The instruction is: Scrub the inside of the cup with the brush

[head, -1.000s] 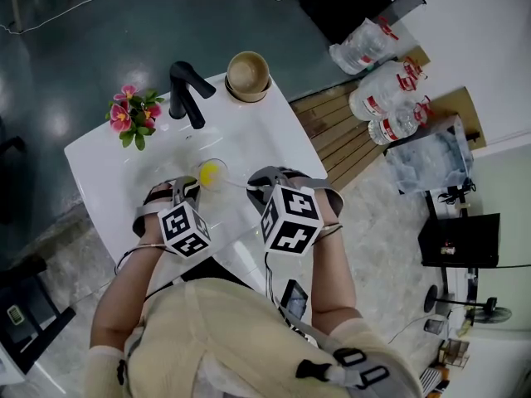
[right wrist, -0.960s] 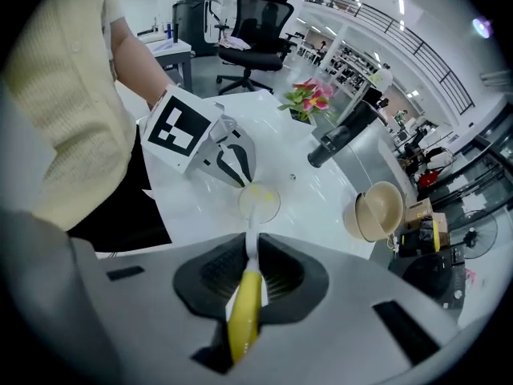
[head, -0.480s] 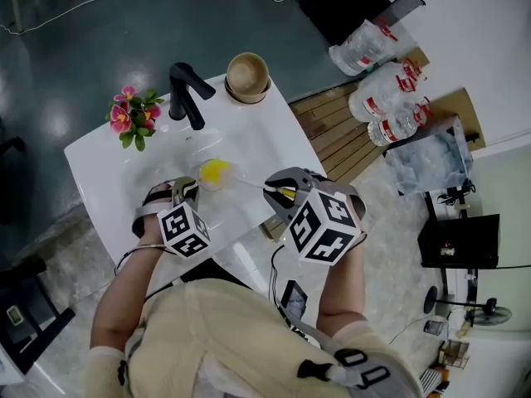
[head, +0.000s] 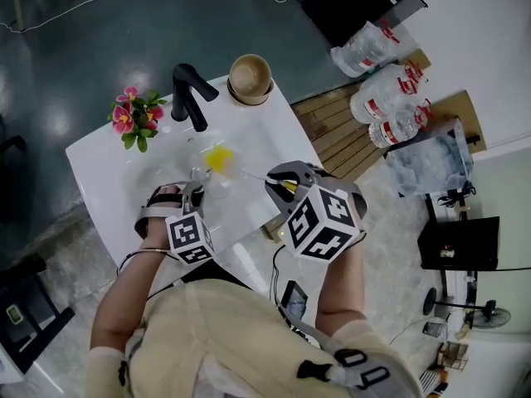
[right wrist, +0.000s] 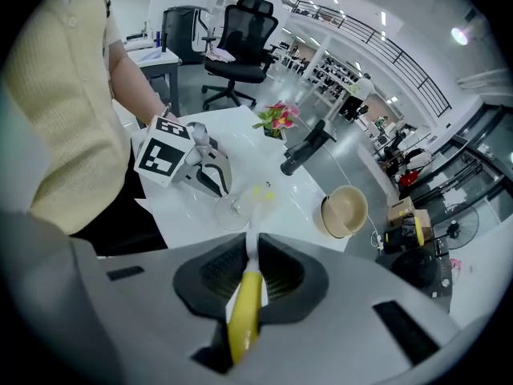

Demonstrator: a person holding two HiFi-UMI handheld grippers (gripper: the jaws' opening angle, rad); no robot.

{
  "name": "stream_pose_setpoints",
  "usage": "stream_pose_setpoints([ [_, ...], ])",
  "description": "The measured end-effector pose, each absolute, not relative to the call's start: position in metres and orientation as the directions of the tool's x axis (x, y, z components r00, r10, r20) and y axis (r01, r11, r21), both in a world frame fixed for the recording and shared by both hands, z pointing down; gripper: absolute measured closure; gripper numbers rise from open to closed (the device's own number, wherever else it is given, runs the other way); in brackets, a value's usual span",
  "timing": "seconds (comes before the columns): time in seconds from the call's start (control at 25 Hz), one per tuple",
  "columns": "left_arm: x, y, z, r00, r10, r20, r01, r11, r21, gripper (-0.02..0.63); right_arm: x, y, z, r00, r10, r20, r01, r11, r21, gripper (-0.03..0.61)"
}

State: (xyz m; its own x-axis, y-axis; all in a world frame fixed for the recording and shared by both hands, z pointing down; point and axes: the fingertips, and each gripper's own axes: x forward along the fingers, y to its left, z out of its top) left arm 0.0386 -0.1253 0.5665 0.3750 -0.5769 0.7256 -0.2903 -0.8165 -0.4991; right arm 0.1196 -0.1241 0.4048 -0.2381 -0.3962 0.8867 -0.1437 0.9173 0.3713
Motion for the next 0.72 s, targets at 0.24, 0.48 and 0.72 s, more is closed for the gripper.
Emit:
stream_pose_setpoints([
  [0.24, 0.046, -0.119, 0.569, 0.378, -0.576, 0.725, -0.207, -0.815, -0.541, 0.557, 0.092, -0.128, 0.427, -0.268, -0.357, 0.895, -0.108, 0.934, 0.340, 0.529],
  [0.48, 0.047, -0.116, 0.570, 0.380, -0.570, 0.729, -0.204, -0.820, -0.535, 0.558, 0.074, -0.126, 0.450, -0.257, -0.340, 0.905, -0.057, 0.940, 0.338, 0.529],
  [0.72, 0.046, -0.114, 0.571, 0.382, -0.568, 0.729, -0.204, -0.821, -0.533, 0.558, 0.091, -0.136, 0.457, -0.196, -0.358, 0.913, -0.084, 0.934, 0.348, 0.529],
])
